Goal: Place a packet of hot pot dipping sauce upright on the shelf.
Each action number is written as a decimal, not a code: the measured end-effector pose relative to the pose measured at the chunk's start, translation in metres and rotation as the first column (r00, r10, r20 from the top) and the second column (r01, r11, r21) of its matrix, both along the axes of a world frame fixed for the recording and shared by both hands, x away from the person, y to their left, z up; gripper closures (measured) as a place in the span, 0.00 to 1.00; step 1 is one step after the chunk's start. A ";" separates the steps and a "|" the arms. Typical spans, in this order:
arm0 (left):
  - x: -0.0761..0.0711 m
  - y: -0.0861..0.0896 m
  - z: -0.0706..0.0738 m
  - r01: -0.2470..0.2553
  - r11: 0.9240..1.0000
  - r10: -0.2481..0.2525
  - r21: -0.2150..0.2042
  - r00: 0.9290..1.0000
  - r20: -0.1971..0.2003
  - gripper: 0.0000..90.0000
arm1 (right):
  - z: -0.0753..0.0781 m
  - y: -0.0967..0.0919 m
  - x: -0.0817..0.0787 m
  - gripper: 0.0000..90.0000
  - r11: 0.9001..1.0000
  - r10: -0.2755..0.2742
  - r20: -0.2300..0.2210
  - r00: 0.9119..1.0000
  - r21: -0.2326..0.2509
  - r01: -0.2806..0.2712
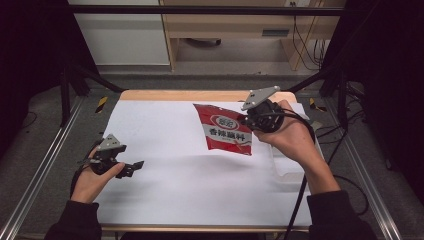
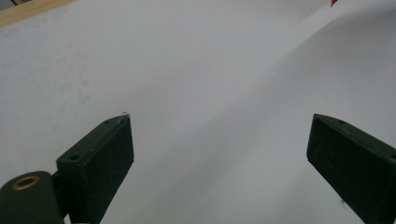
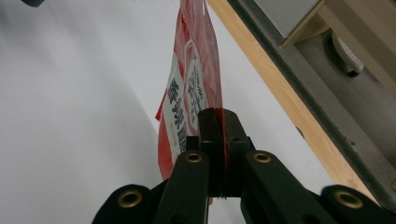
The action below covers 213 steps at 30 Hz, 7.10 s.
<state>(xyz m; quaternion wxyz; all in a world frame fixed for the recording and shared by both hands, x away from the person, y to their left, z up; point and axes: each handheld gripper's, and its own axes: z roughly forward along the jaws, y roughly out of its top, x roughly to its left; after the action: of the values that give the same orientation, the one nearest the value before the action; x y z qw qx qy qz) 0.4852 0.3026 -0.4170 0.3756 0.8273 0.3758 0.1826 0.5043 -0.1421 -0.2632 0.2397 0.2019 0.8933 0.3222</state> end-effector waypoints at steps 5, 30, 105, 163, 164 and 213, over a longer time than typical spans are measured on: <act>0.000 -0.001 -0.003 0.000 1.000 0.000 0.011 1.000 -0.005 0.08 | 0.007 -0.015 -0.012 1.00 1.000 -0.015 0.025 1.000 0.012 0.015; 0.000 0.004 -0.008 -0.019 1.000 0.019 0.015 1.000 -0.014 0.08 | 0.037 -0.065 -0.043 1.00 0.996 -0.082 0.102 0.991 0.055 0.076; -0.001 0.009 -0.015 -0.041 0.999 0.041 0.011 0.999 -0.026 0.08 | -0.024 -0.177 -0.053 1.00 0.935 -0.329 -0.027 0.944 0.130 0.330; 0.001 0.009 -0.021 -0.047 0.998 0.048 0.029 0.998 -0.034 0.08 | -0.016 -0.155 -0.027 0.20 0.891 -0.440 0.006 0.898 0.132 0.435; 0.001 0.009 -0.021 -0.046 0.998 0.047 0.032 0.998 -0.034 0.08 | -0.014 -0.152 -0.027 0.19 0.890 -0.440 0.010 0.898 0.136 0.435; -0.001 0.013 -0.016 -0.062 0.998 0.062 0.012 0.998 0.005 0.06 | 0.011 -0.010 0.010 0.10 0.896 -0.371 0.022 0.928 0.273 0.351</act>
<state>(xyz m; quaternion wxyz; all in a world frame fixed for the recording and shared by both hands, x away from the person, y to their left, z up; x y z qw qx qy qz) 0.4840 0.3151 -0.4334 0.3654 0.8170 0.3994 0.1985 0.5141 -0.1524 -0.2521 0.2988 0.3823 0.7798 0.3956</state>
